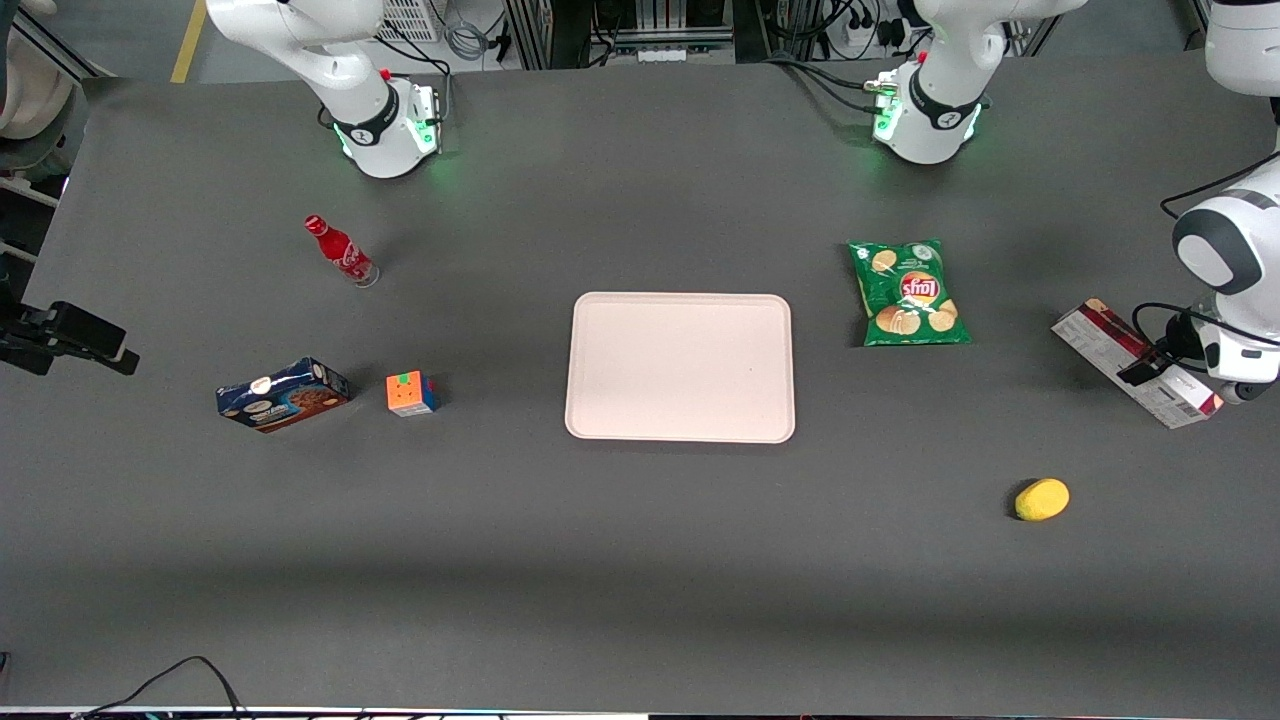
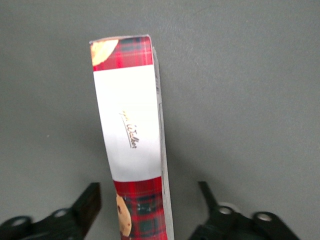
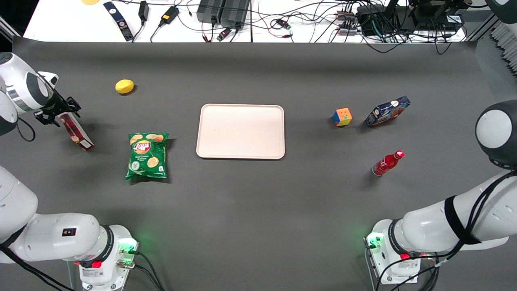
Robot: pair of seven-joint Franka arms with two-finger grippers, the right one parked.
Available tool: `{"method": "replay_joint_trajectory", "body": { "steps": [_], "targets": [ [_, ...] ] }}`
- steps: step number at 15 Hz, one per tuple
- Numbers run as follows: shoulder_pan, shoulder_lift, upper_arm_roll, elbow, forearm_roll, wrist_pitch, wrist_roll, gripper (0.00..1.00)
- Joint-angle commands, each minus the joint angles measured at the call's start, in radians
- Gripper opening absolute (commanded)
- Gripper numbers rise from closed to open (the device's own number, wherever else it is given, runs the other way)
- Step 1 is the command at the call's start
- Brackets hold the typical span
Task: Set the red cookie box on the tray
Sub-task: 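Close the left gripper on the cookie box's end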
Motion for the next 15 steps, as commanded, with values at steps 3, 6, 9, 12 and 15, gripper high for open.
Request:
{"method": "replay_joint_trajectory", "body": {
  "steps": [3,6,9,12,15],
  "targets": [
    [-0.001,0.037,0.004,0.009,-0.038,0.043,0.081,0.51],
    [-0.001,0.036,0.004,0.012,-0.038,0.045,0.112,0.12],
    [-0.004,0.031,0.006,0.04,-0.025,0.013,0.164,0.0],
    [-0.007,0.007,0.004,0.141,-0.032,-0.197,0.296,0.0],
    [-0.038,-0.036,-0.041,0.268,-0.023,-0.448,0.305,0.0]
  ]
}}
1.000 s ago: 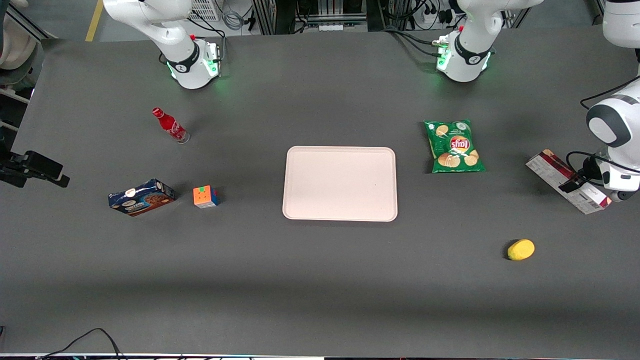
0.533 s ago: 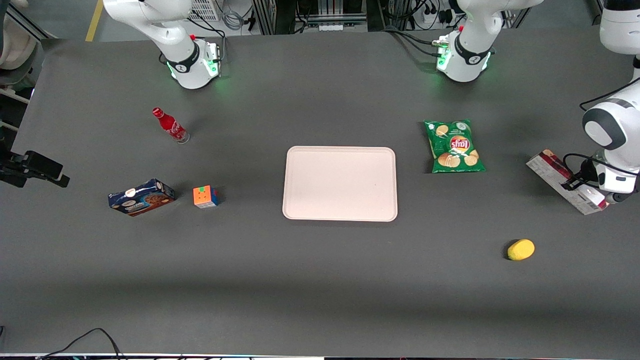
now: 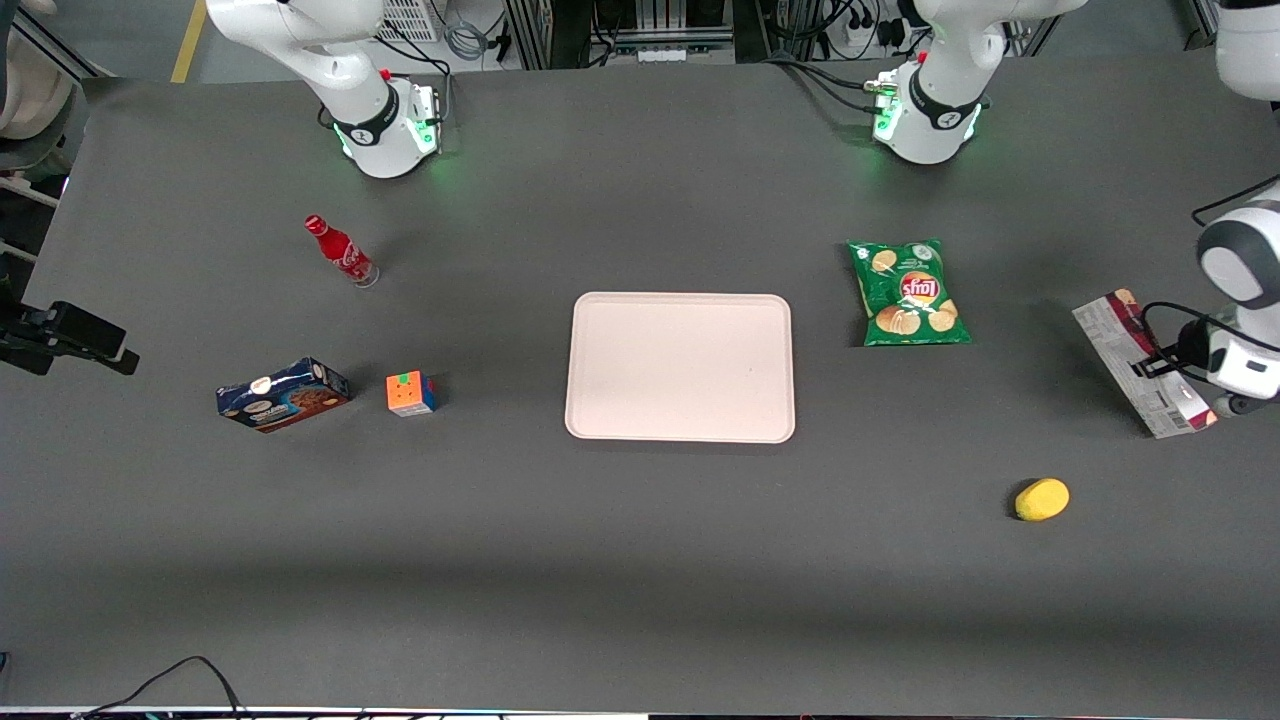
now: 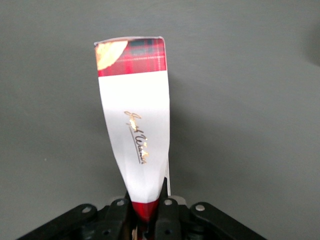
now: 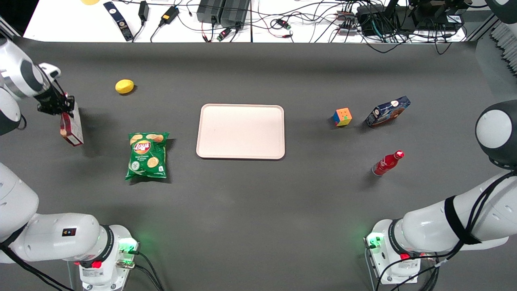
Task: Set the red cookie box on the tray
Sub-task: 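Close the left gripper on the cookie box's end, then lift the cookie box upright and carry it toward the white tray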
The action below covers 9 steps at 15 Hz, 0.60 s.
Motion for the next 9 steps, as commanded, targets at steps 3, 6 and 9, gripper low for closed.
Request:
{"method": "replay_joint_trajectory", "body": {
  "steps": [3,6,9],
  "targets": [
    [-0.042,-0.129,-0.143,0.179,-0.001,-0.342,0.027,0.0],
    [-0.045,-0.178,-0.258,0.234,0.075,-0.353,0.034,0.0],
    [-0.047,-0.212,-0.4,0.312,0.091,-0.462,-0.03,0.0]
  ]
}}
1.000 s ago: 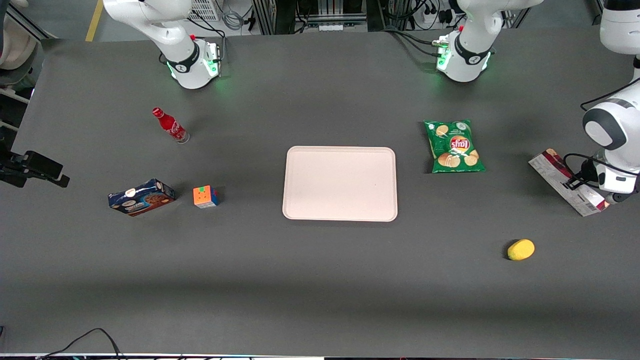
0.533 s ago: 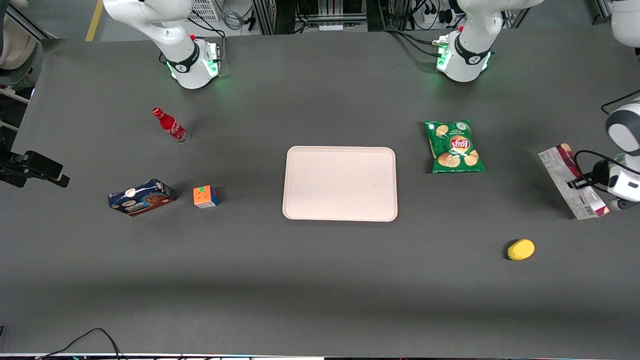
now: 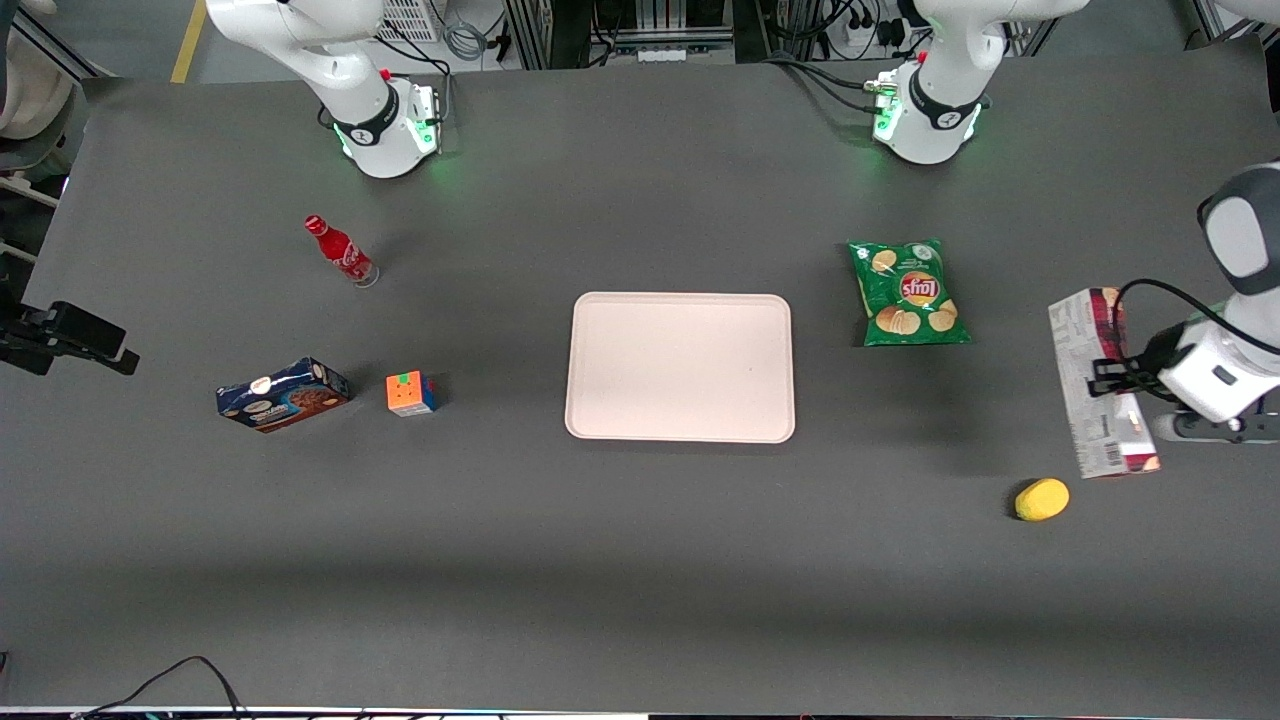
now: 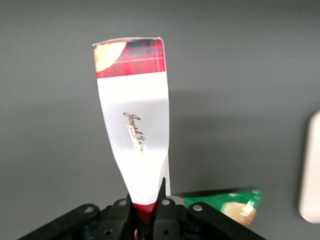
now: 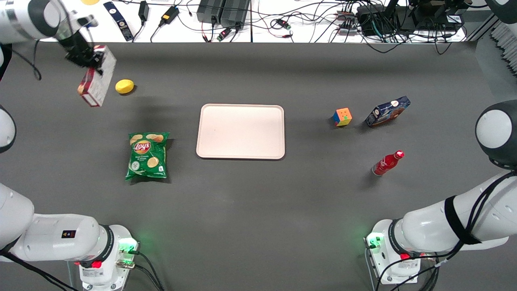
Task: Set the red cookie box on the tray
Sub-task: 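Lift the cookie box upright and carry it toward the white tray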
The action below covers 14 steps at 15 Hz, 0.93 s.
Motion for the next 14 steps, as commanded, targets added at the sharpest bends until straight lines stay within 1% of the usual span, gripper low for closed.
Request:
{"method": "replay_joint_trajectory", "body": {
  "steps": [1,5,8,10,12,14],
  "targets": [
    [0.0,-0.043,-0.148,0.084,0.031,-0.132,-0.112,0.0],
    [0.0,-0.072,-0.344,0.079,0.033,-0.138,-0.382,0.0],
    [-0.013,-0.069,-0.45,0.051,0.033,-0.076,-0.528,0.0],
    [-0.026,-0.071,-0.508,-0.026,0.044,0.033,-0.617,0.0],
    [-0.026,-0.072,-0.57,-0.121,0.097,0.171,-0.716,0.0],
    [-0.043,-0.065,-0.605,-0.219,0.135,0.315,-0.807,0.0]
  ]
}}
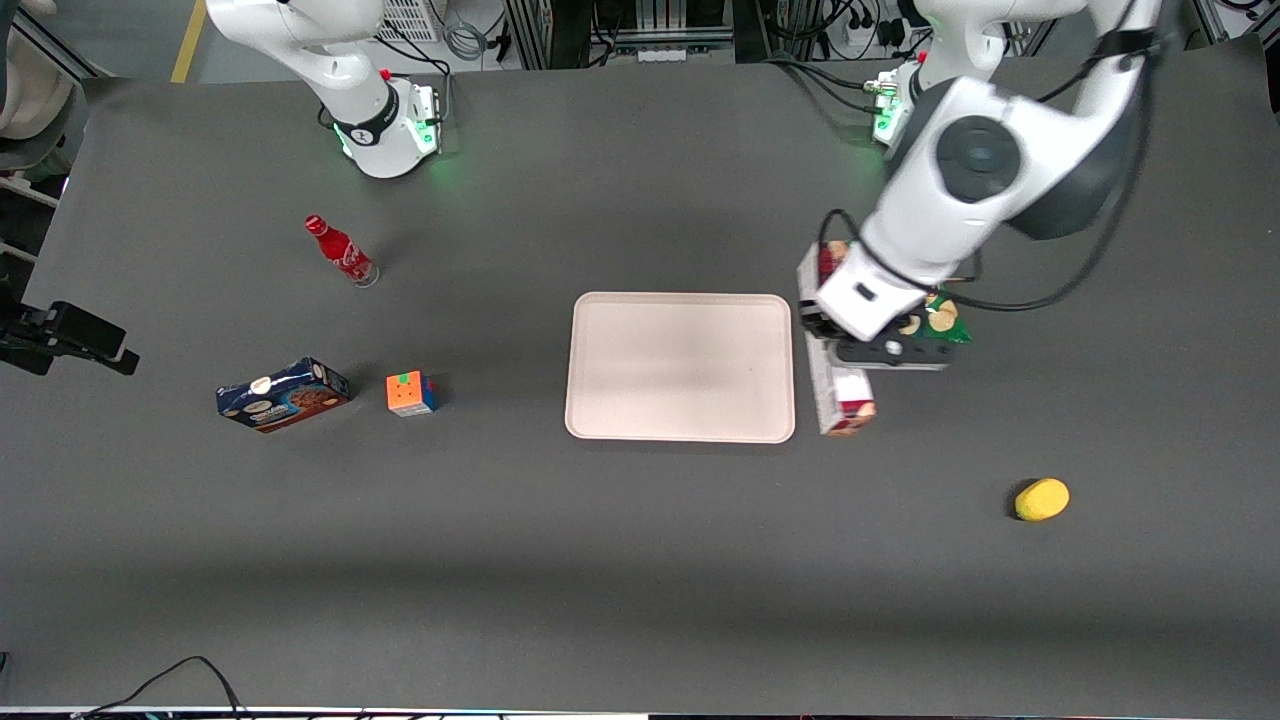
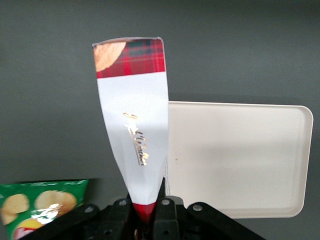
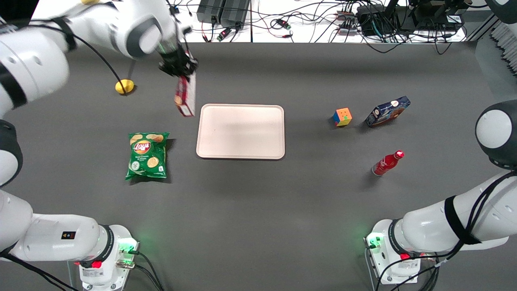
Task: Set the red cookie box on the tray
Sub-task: 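Lift the cookie box upright and carry it toward the white tray, then lower the upright cookie box onto the tray's edge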
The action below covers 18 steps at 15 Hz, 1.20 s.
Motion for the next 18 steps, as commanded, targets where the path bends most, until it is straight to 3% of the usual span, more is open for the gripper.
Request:
{"method": "replay_joint_trajectory", "body": {
  "steps": [1,5,9,11,15,18],
  "targets": [
    [-0.018,-0.01,-0.048,-0.175,0.085,0.223,-0.137,0.0],
    [-0.034,0.027,-0.049,-0.284,0.097,0.367,-0.154,0.0],
    [-0.055,0.101,-0.048,-0.291,0.123,0.424,-0.162,0.0],
    [-0.064,0.142,-0.046,-0.289,0.174,0.453,-0.192,0.0],
    [-0.083,0.199,-0.04,-0.285,0.361,0.469,-0.343,0.0],
    [-0.083,0.219,-0.036,-0.285,0.373,0.493,-0.354,0.0]
  ]
}}
